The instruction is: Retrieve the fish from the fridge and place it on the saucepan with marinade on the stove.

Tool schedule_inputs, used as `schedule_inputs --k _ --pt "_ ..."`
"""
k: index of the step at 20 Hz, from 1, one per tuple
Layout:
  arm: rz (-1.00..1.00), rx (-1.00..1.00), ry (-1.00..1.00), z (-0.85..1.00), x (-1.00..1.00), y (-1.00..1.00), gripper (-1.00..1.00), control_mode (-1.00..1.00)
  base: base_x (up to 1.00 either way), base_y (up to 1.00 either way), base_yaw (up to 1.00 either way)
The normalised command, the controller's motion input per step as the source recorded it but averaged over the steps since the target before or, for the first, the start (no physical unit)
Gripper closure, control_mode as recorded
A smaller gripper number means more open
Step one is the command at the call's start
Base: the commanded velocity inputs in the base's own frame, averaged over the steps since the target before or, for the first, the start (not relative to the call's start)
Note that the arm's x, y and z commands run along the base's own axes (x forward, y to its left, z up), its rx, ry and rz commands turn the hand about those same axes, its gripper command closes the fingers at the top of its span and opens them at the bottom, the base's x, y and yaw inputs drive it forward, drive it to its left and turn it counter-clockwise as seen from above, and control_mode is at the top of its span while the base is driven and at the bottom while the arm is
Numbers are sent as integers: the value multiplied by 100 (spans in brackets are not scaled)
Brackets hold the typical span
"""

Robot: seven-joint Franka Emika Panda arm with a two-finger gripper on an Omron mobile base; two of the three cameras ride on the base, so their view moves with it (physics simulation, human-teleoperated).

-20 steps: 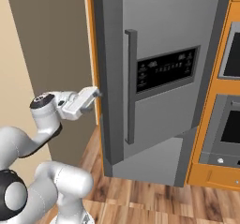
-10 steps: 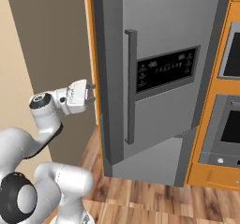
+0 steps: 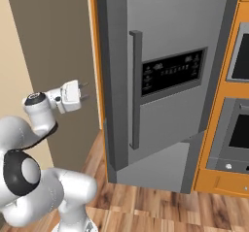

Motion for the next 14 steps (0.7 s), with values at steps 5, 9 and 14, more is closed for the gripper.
schedule_inputs --k 5,9,14 --pt "-28 3 2 0 64 -3 -100 -100 0 0 0" --pt "-24 12 0 0 31 -74 -100 -100 0 0 0" --pt "-10 6 -1 -16 10 -82 -100 -100 0 0 0"
